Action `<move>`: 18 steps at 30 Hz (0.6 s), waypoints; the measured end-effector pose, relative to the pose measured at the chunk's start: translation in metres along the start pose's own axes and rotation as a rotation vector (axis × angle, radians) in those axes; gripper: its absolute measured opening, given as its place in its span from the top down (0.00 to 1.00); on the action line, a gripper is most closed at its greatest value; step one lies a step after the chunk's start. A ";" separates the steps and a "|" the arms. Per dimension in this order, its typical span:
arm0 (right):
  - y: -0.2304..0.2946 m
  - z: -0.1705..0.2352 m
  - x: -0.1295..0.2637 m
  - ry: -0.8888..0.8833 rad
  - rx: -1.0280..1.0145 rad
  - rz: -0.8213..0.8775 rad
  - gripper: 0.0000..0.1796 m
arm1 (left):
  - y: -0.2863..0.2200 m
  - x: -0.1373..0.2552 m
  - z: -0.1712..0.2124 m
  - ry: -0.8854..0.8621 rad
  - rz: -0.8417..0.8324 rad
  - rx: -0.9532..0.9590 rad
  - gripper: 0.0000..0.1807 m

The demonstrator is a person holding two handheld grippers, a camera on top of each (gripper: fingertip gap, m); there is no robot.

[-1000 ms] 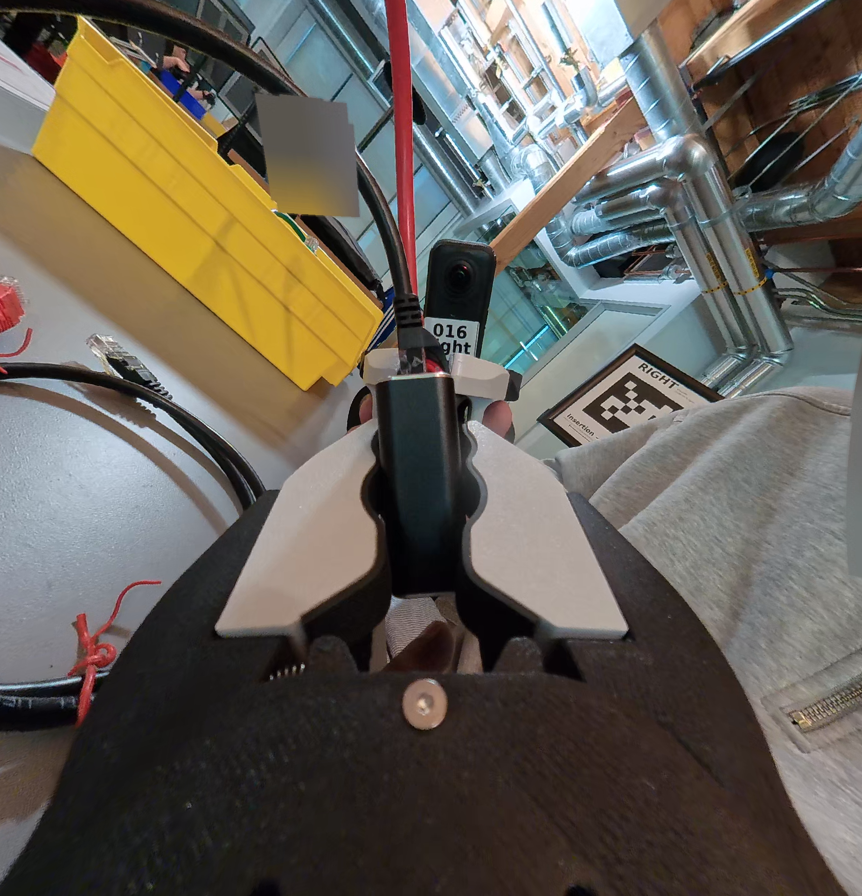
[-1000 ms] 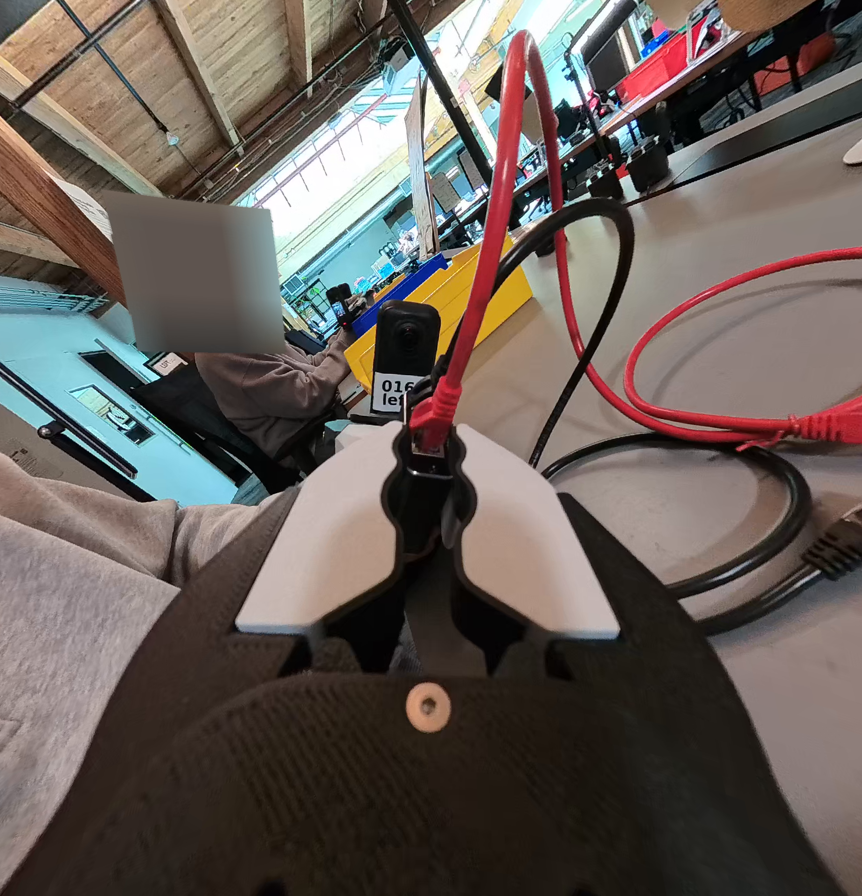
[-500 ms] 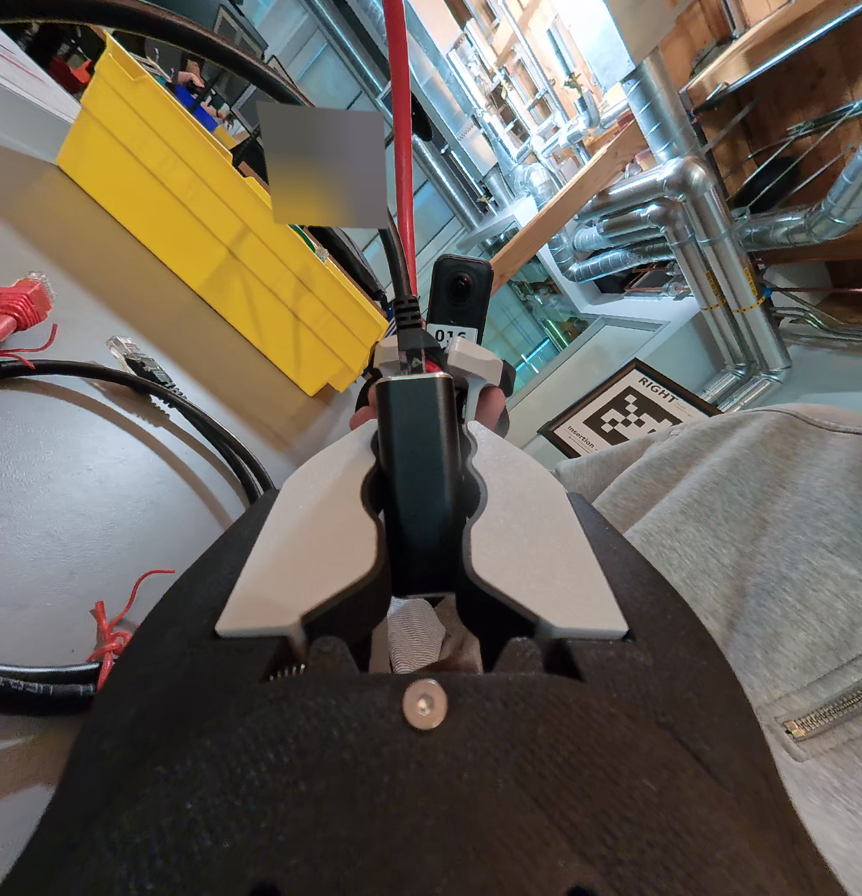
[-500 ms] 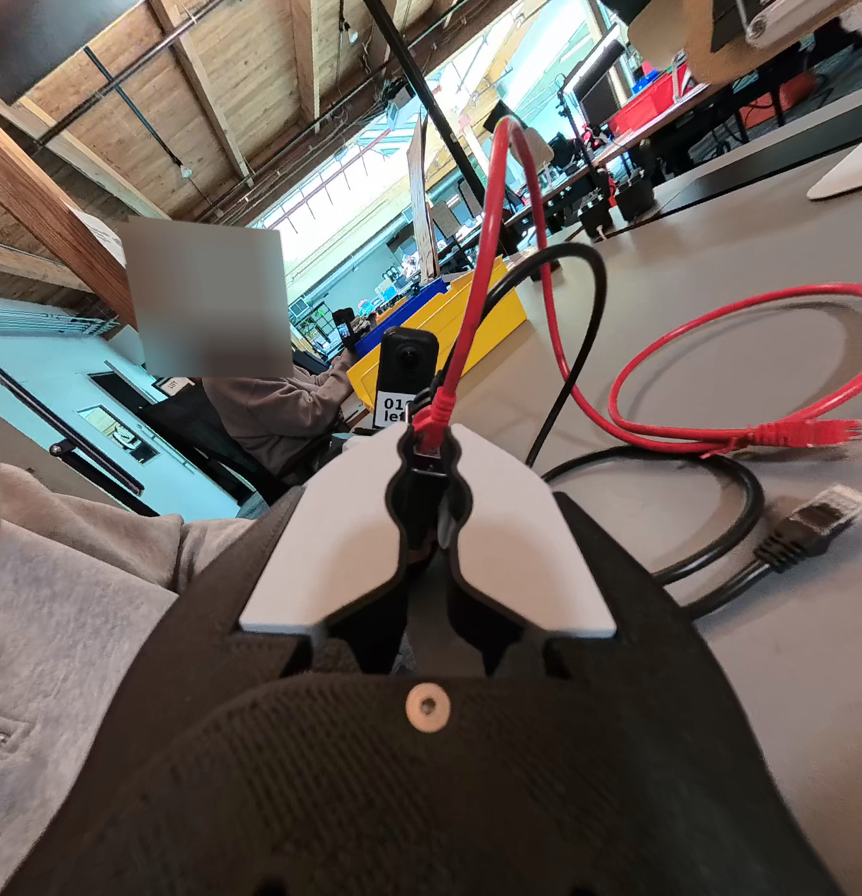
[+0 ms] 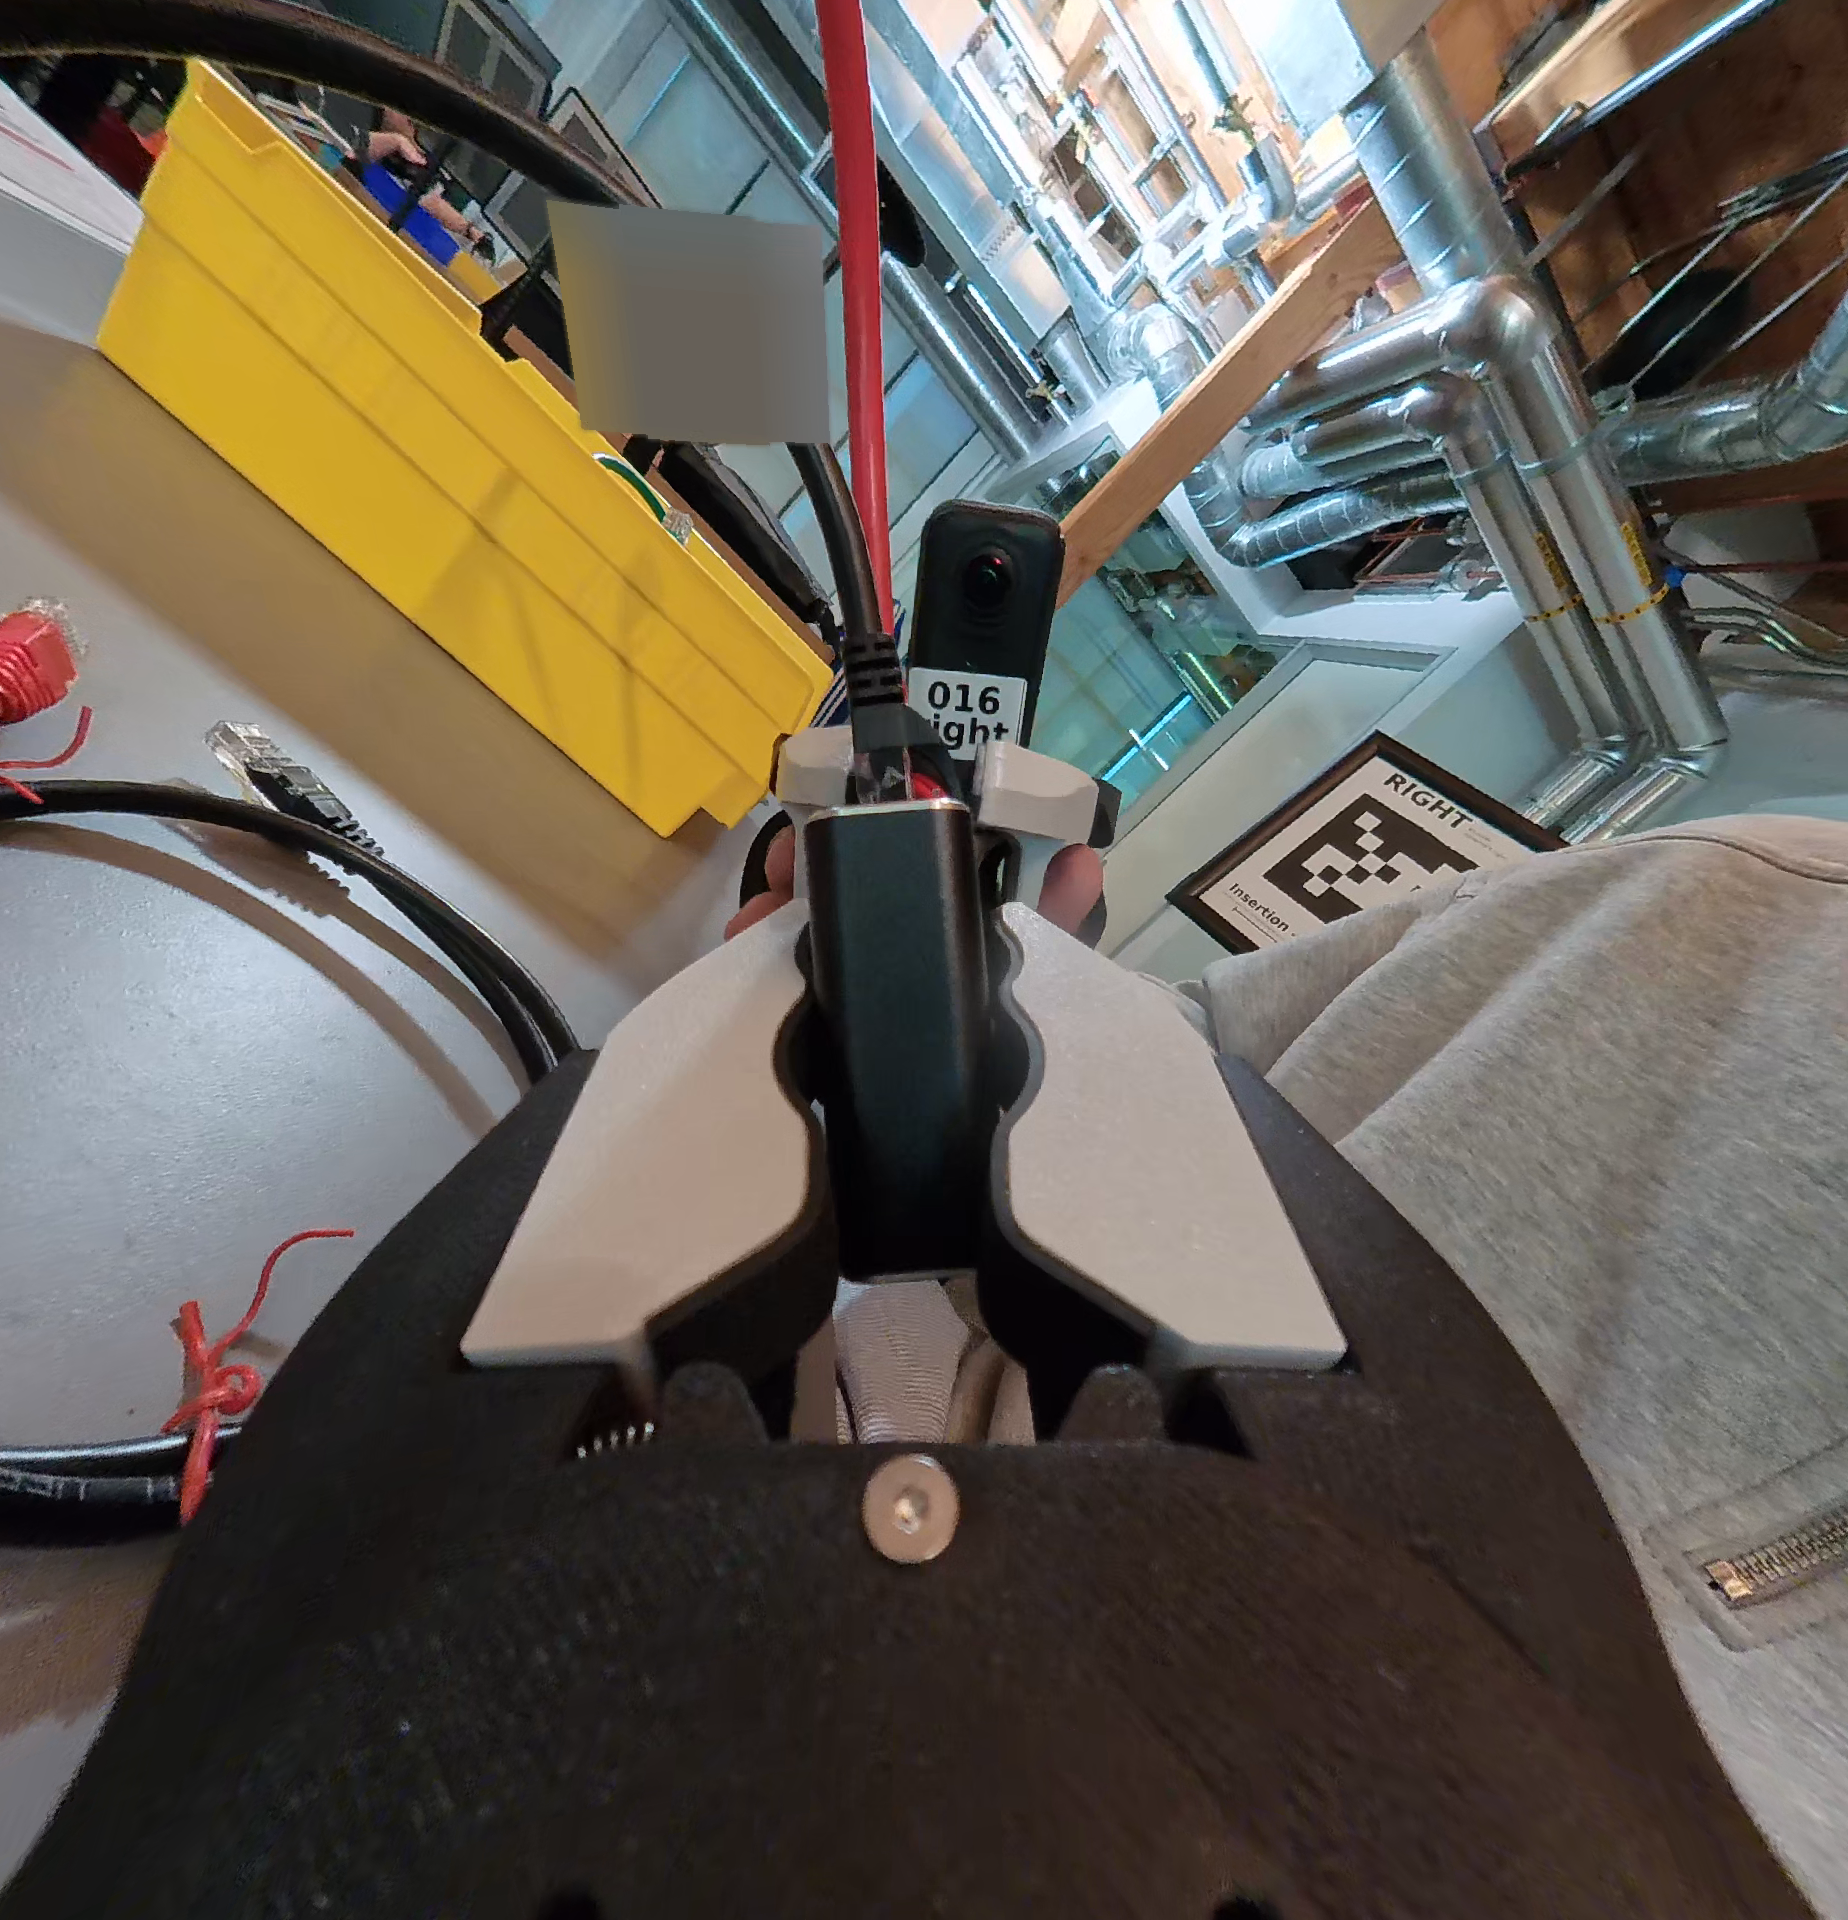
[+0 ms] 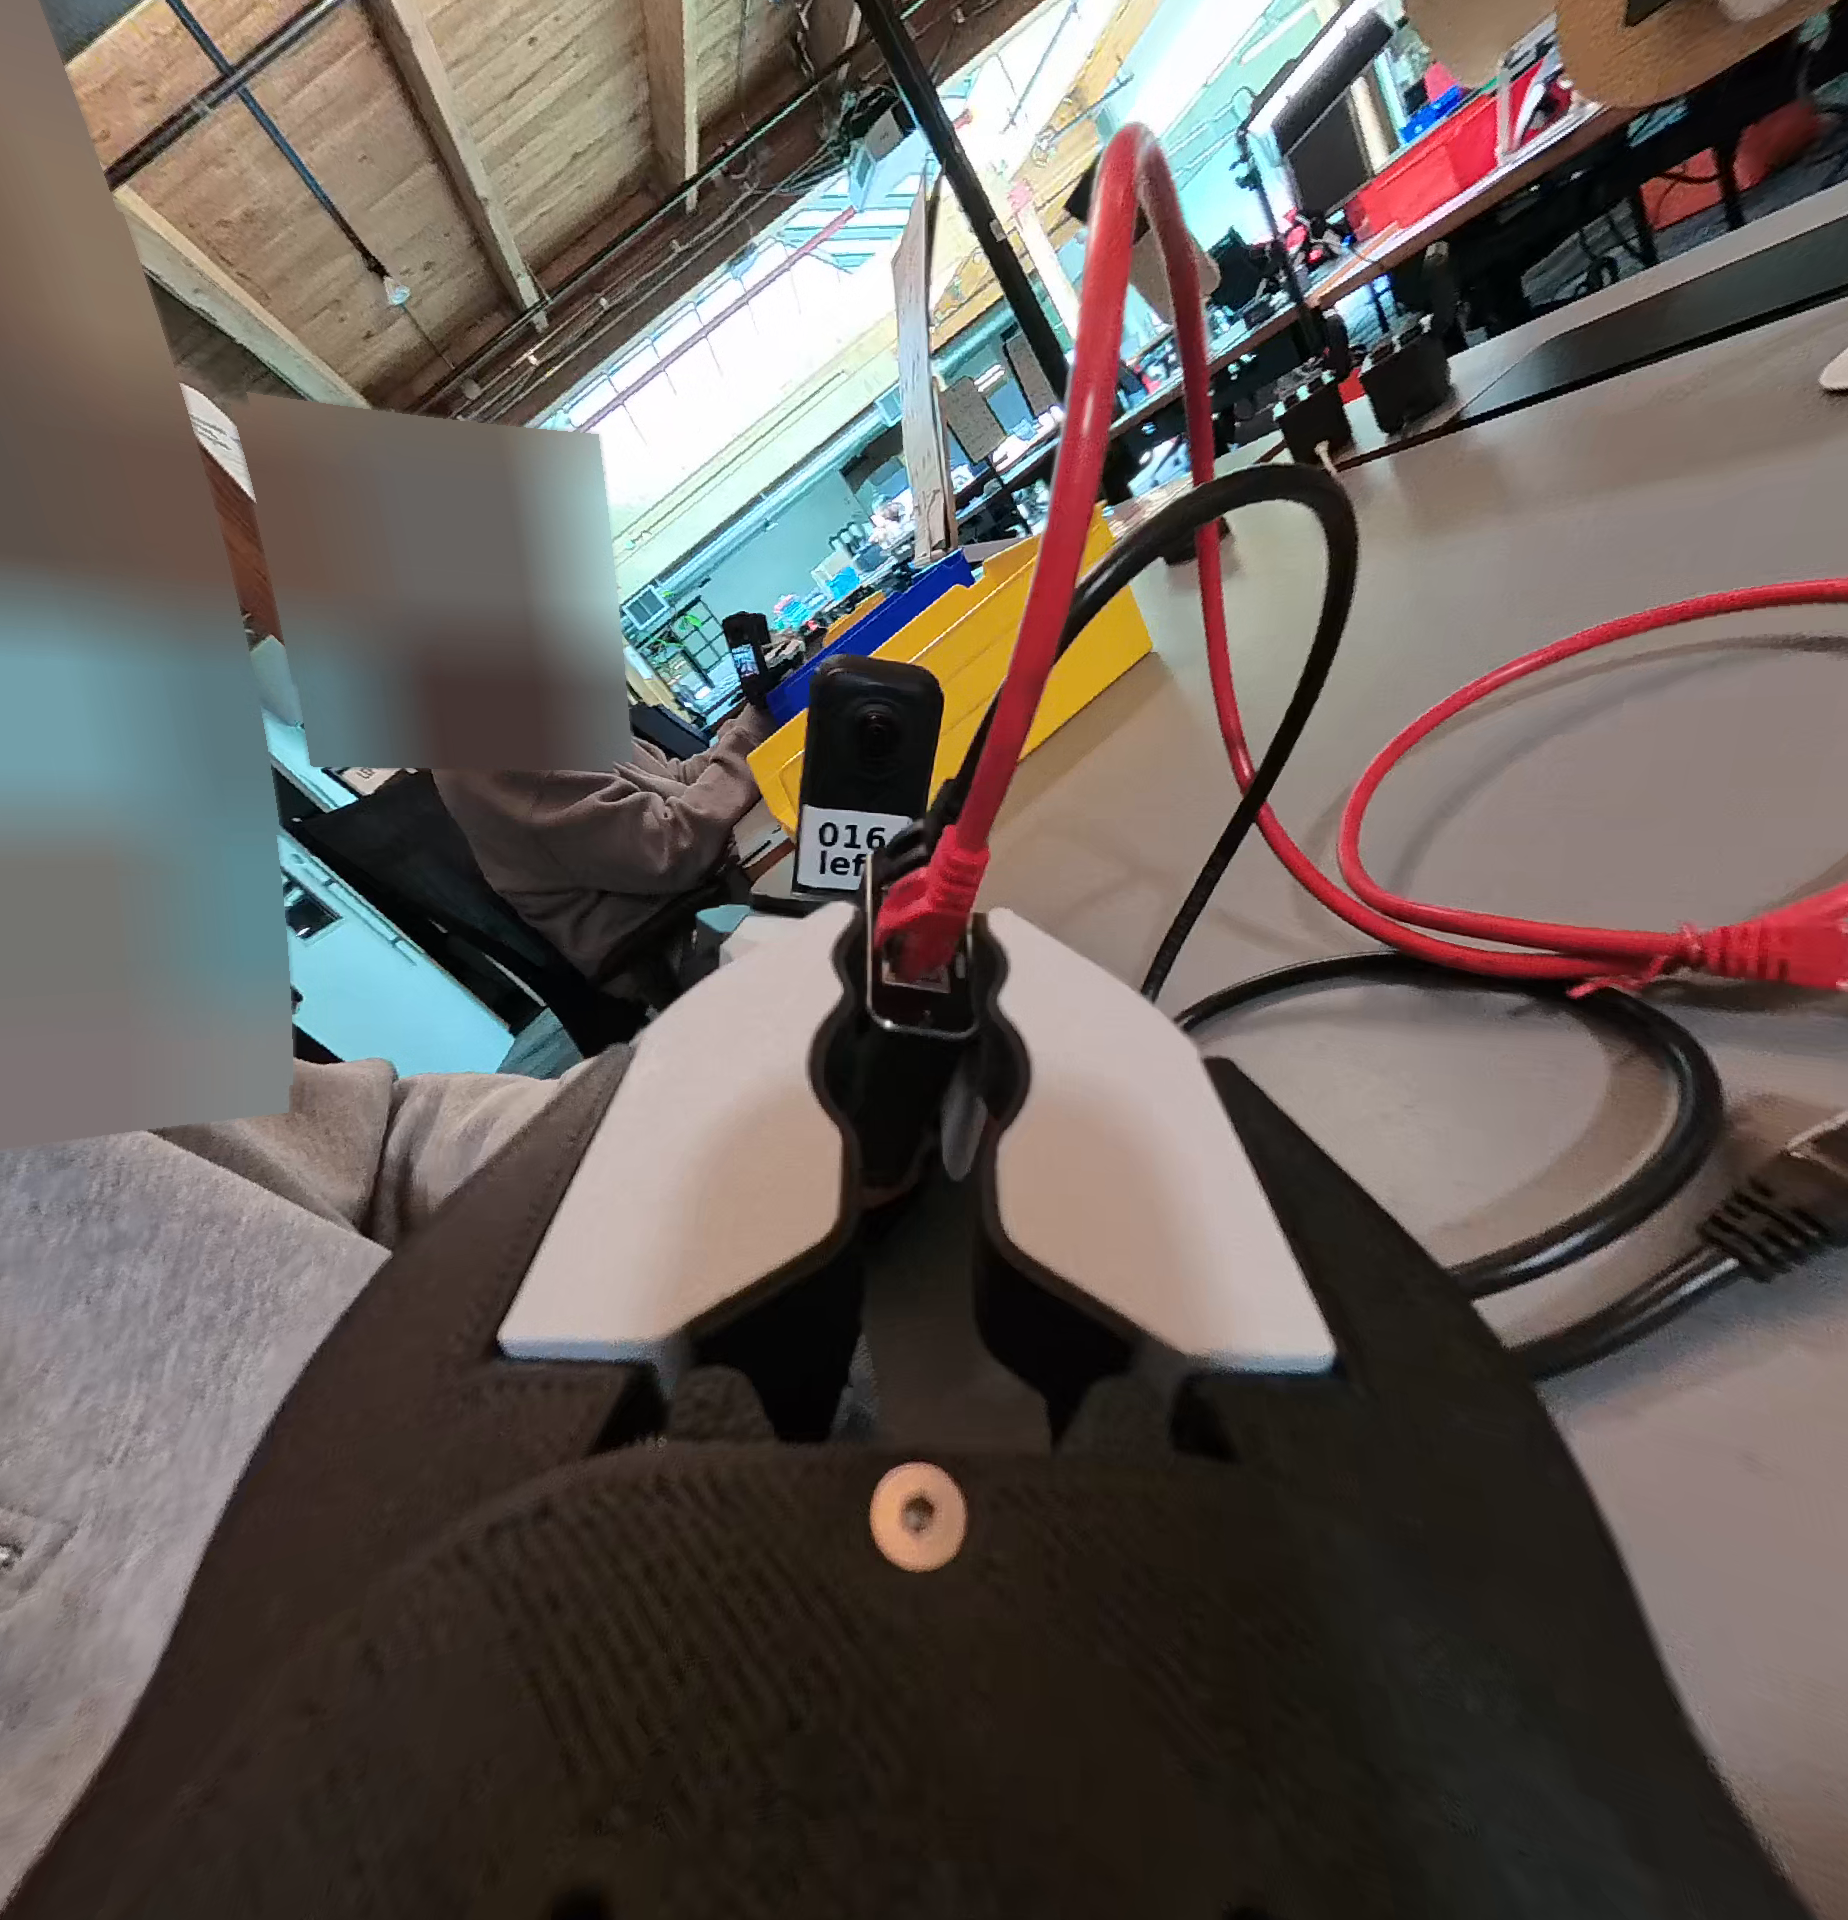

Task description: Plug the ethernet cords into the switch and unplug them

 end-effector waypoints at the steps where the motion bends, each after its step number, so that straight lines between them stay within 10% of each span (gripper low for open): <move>1: 0.001 0.001 -0.001 0.006 -0.003 -0.006 0.90 | 0.000 0.000 0.001 0.004 0.002 0.001 0.86; 18: 0.008 0.004 -0.002 0.026 0.052 -0.027 0.91 | -0.007 -0.004 0.004 0.031 0.030 -0.034 0.85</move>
Point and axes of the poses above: each gripper's, where its closed fingertips meet, x back along the fingers, z out of its underside, y = z × x across the jaws, the point moved 1 cm from there along x, back along the fingers, and after that the axes turned 14 degrees about z, right-handed, at the moved point
